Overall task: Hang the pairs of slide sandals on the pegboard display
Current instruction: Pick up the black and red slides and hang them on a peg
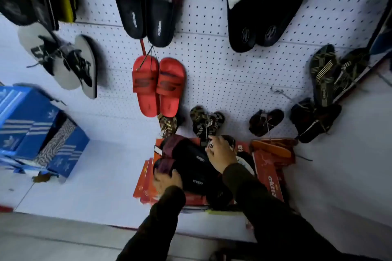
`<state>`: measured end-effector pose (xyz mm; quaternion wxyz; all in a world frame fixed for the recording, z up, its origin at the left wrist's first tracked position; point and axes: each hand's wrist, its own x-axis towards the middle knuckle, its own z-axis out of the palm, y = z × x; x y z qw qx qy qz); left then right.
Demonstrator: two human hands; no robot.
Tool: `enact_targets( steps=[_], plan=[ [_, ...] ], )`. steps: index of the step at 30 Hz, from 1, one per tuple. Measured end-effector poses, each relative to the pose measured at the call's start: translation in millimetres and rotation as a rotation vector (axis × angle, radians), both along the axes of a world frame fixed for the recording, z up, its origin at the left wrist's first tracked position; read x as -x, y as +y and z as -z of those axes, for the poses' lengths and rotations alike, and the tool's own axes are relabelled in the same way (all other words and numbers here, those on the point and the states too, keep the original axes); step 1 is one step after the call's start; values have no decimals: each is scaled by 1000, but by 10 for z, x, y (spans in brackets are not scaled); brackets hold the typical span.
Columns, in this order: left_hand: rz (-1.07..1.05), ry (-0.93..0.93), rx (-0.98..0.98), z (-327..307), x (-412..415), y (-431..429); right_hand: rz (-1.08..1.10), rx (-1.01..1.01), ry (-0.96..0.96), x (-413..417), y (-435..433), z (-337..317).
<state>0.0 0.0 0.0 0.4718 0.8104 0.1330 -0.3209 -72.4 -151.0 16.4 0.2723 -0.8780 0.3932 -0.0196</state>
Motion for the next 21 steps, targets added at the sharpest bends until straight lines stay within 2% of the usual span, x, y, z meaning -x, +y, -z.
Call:
enact_targets(
  steps=[1,3,6,8,11,16,19,21],
  plan=[
    [-50,152,-7,121,19,10,1,-62,47,-29,-10,82],
    [-68,335,17,322,97,31,18,-159,123,-74,-14,223],
    [-96,535,161,481,199,63,107,-275,187,-93,5,367],
    [-167,632,248,540,237,24,169,-313,147,-99,-1,415],
    [-220,609,348,613,228,-17,261,-421,65,-94,-21,492],
    [-360,562,390,625,170,237,542,-887,-37,21,110,533],
    [-315,425,330,588,85,432,606,-1060,-104,156,251,519],
    [-273,338,349,511,25,541,581,-1093,-134,202,348,465]
  ],
)
